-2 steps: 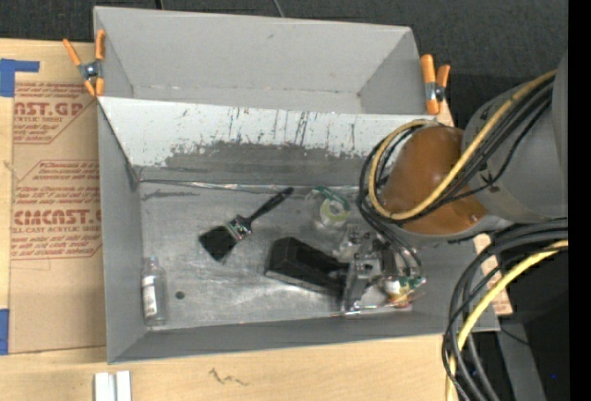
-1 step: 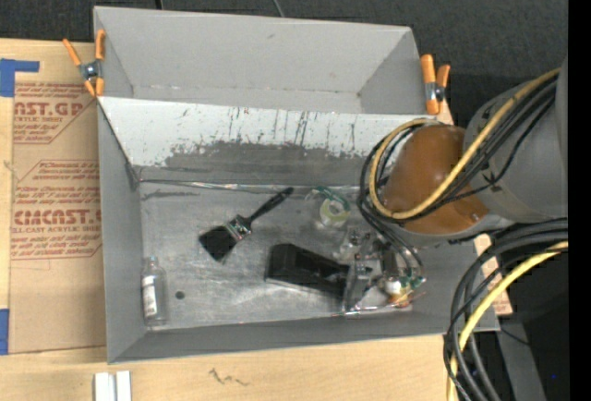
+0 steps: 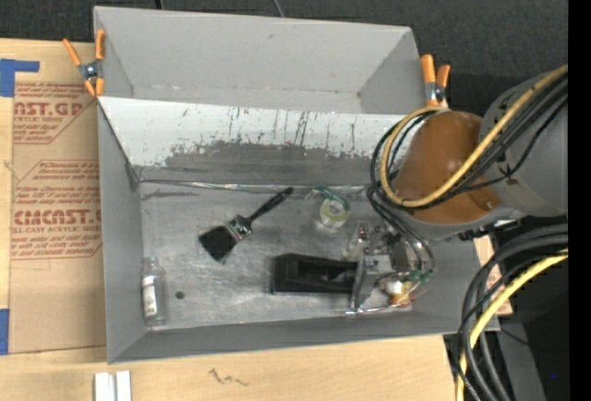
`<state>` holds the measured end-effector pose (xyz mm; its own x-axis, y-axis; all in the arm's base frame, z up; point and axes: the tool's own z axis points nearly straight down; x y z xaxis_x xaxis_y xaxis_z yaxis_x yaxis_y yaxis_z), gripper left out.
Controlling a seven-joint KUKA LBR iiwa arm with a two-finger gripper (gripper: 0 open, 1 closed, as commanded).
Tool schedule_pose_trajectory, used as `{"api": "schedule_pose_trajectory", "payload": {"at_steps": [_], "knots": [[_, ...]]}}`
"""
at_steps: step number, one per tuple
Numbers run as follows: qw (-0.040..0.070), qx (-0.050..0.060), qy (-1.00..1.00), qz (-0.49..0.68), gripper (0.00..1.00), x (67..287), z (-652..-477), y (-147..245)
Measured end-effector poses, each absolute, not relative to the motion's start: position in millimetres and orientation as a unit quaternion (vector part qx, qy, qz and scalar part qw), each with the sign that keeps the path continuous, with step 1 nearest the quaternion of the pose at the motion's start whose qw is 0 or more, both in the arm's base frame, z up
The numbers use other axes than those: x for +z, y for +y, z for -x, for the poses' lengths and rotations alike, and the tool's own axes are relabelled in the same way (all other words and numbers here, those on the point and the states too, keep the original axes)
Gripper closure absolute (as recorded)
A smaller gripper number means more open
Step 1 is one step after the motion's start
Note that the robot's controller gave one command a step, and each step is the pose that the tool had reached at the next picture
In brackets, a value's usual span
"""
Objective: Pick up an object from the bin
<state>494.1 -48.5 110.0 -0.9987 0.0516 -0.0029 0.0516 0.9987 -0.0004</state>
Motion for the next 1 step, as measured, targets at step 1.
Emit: {"api": "schedule_pose_trajectory", "payload": {"at_steps": [1], "knots": [[-0.001,0.0,1.0,-0.013,1.0,222.5,-485.1,-71.1]]}}
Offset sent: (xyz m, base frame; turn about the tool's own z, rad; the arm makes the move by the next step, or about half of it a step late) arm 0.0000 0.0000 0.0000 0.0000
